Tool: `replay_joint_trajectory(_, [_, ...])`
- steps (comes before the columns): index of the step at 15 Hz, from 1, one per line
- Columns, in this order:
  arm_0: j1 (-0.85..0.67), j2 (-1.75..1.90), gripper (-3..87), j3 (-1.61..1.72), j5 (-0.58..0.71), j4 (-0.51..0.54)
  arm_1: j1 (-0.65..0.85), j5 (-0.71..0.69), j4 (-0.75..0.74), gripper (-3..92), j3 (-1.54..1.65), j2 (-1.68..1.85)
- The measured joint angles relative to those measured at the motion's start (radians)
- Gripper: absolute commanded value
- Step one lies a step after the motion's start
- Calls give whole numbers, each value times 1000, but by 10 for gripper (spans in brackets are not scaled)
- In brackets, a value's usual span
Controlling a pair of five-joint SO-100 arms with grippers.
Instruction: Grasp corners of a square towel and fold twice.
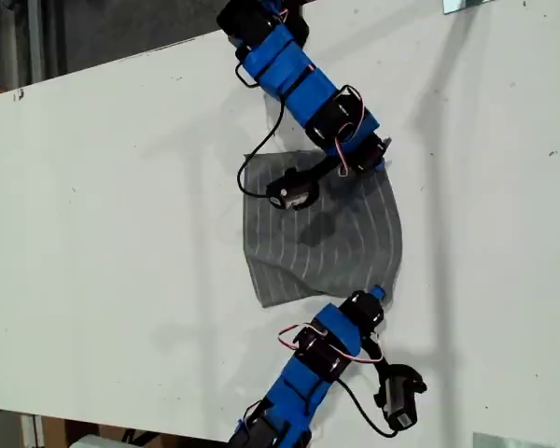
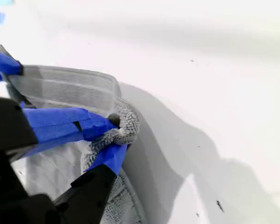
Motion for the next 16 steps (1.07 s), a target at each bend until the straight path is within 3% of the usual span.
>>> replay_joint_trajectory(2, [-5, 123, -4, 26, 49, 9, 8, -34, 12, -1, 0, 55])
replay_joint_trajectory(5, [-98, 350, -4, 293, 9, 40, 87, -41, 120, -1, 8, 141])
replay_joint_trajectory(10, [-290, 874, -4, 1068, -37, -279, 285, -60, 129, -1, 354, 433])
replay_joint_trajectory(16, [-408, 950, -4, 1177, 2, -301, 486, -158, 97, -1, 514, 494])
